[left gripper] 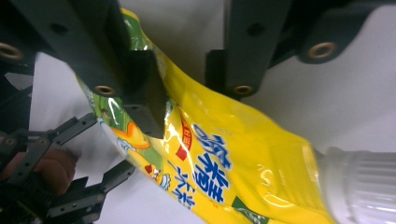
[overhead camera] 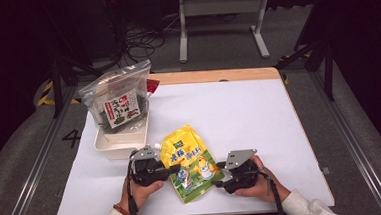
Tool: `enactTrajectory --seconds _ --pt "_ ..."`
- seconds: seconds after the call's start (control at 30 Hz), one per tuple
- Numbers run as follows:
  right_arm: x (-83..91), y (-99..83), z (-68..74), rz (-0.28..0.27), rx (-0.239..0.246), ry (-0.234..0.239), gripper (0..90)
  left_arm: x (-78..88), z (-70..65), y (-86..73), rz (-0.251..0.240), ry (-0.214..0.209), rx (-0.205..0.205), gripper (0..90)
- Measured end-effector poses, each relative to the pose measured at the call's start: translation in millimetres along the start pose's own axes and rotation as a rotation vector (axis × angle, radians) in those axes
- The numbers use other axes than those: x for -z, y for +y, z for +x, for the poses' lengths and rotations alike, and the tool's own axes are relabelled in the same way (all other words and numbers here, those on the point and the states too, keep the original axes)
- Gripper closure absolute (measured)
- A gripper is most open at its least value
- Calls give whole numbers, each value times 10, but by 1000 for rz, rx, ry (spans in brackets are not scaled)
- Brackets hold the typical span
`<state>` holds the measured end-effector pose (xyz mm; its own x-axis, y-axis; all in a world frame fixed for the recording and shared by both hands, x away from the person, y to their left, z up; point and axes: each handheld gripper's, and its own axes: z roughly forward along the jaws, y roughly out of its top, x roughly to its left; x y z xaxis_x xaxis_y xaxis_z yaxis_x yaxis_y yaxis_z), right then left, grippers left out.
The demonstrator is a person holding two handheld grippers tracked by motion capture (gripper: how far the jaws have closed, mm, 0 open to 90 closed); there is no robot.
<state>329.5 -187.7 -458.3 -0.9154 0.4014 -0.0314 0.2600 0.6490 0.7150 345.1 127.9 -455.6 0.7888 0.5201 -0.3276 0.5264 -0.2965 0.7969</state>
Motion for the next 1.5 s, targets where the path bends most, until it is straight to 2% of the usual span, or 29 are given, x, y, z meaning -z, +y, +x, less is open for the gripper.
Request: enactTrajectory --seconds 0.03,0.07,0.13,0.2,0.23,0.27,0.3,0.33,0.37,0.43,0.5,0.53,0.6,0.7,0.73,0.77,0.8,0.87,0.93,0.97,1.07,1.13,1.23,1.27,1.3,1.33,1.4,1.43,1.5 --pt "1 0 2 -1 1 -2 372 -2 -16 10 -10 14 -22 747" --pt "1 0 2 -1 1 -2 372 -2 -16 10 -10 14 -22 760" --pt "5 -3 9 -6 5 -6 383 -12 -38 21 -24 11 -21 766" --pt "22 -7 0 -18 5 -8 434 -28 -16 27 -30 -8 3 758" --pt "34 -9 -5 -28 5 -9 466 -40 -3 26 -34 -5 8 707" --pt "43 -10 -8 -33 4 -9 491 -69 1 19 -27 -16 33 630" --pt "54 -10 -10 -45 1 -6 553 -116 -1 12 -1 -5 50 547" --pt "69 -10 -9 -67 1 6 641 -141 1 6 10 7 46 528" --pt "66 -7 -1 -66 7 3 670 -187 24 -3 27 12 73 519" --pt "57 -3 -12 -58 2 9 677 -188 39 -2 24 9 87 550" --pt "61 -3 -24 -52 1 14 681 -180 58 9 16 8 85 569" --pt "61 -7 -36 -47 -9 17 680 -181 60 12 15 8 101 591" --pt "55 -24 -55 -48 -22 26 679 -195 62 24 9 13 96 623" --pt "49 -24 -39 -40 -6 15 684 -216 84 37 7 6 127 642" --pt "49 -25 -34 -40 -4 16 728 -226 97 35 6 8 136 614" --pt "52 -27 -34 -42 -2 23 809 -251 119 29 6 21 157 563" --pt "47 -35 -27 -40 6 55 847 -276 130 30 21 26 175 508" --pt "41 -40 1 -41 23 54 877 -312 158 54 47 18 192 422" --pt "36 -37 11 -38 29 64 879 -345 161 76 37 18 224 376" --pt "36 -40 10 -40 27 64 879 -357 159 87 42 15 220 345" --pt "35 -44 4 -41 28 69 878 -408 159 130 52 19 221 346" --pt "33 -42 11 -42 34 64 875 -444 170 146 55 7 232 437" --pt "34 -44 9 -46 34 66 852 -478 169 191 61 -4 215 576" --pt "34 -44 9 -46 34 66 852 -478 169 191 61 -4 215 650" --pt "34 -46 7 -48 32 73 839 -477 169 204 57 -9 205 650" --pt "37 -46 16 -49 37 76 789 -473 161 216 56 -12 182 754" --pt "48 -41 35 -58 38 77 649 -472 109 239 50 9 119 781" --pt "66 -37 43 -62 41 68 611 -464 108 240 41 10 116 787" --pt "113 -36 32 -71 27 52 472 -451 79 247 27 12 92 789"
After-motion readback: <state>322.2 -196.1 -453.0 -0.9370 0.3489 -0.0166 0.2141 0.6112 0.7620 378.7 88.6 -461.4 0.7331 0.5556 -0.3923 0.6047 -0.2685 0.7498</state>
